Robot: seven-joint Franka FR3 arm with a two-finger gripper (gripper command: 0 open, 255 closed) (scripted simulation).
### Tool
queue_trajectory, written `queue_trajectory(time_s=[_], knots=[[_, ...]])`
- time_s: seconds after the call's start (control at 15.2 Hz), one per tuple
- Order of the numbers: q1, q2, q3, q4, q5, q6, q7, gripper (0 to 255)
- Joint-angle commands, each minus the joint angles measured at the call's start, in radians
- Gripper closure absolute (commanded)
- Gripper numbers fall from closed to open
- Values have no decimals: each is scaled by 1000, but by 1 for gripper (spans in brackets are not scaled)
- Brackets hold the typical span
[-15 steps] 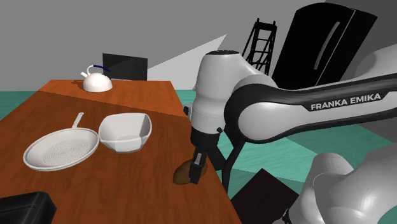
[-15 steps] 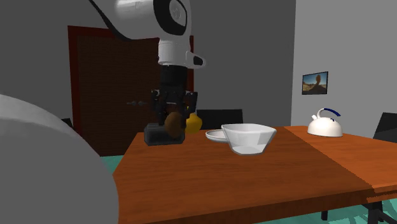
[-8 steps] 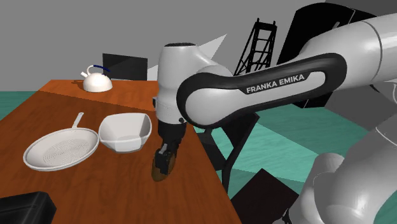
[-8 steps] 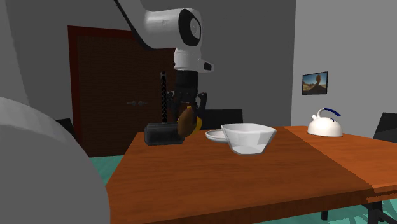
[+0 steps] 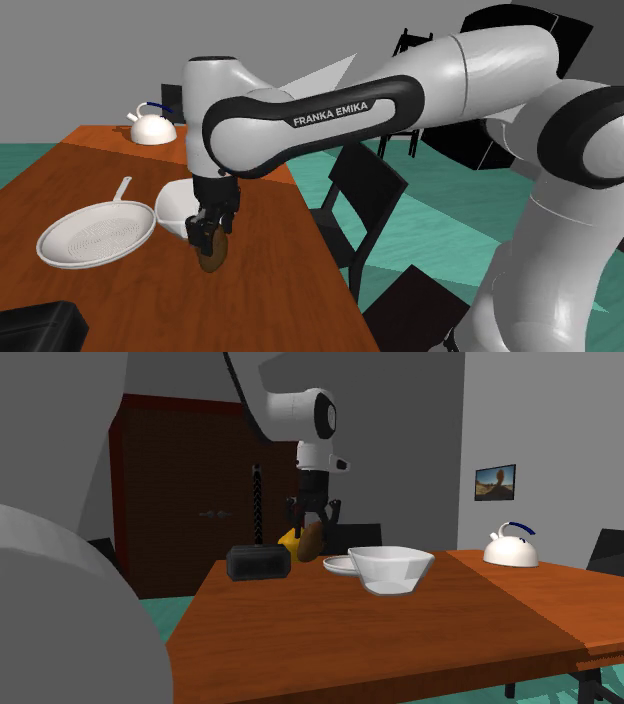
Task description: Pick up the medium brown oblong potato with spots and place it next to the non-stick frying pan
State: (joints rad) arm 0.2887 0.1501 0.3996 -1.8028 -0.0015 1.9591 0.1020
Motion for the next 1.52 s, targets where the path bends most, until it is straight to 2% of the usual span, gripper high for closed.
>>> queue_trajectory(time_s=[0.0, 0.33, 0.53, 1.45], knots=[[14, 87, -1, 112, -36, -31, 20, 255], [75, 327, -18, 453, -118, -144, 49, 255], [135, 508, -37, 744, -163, -256, 50, 255], [114, 513, -43, 560, -167, -70, 55, 255]])
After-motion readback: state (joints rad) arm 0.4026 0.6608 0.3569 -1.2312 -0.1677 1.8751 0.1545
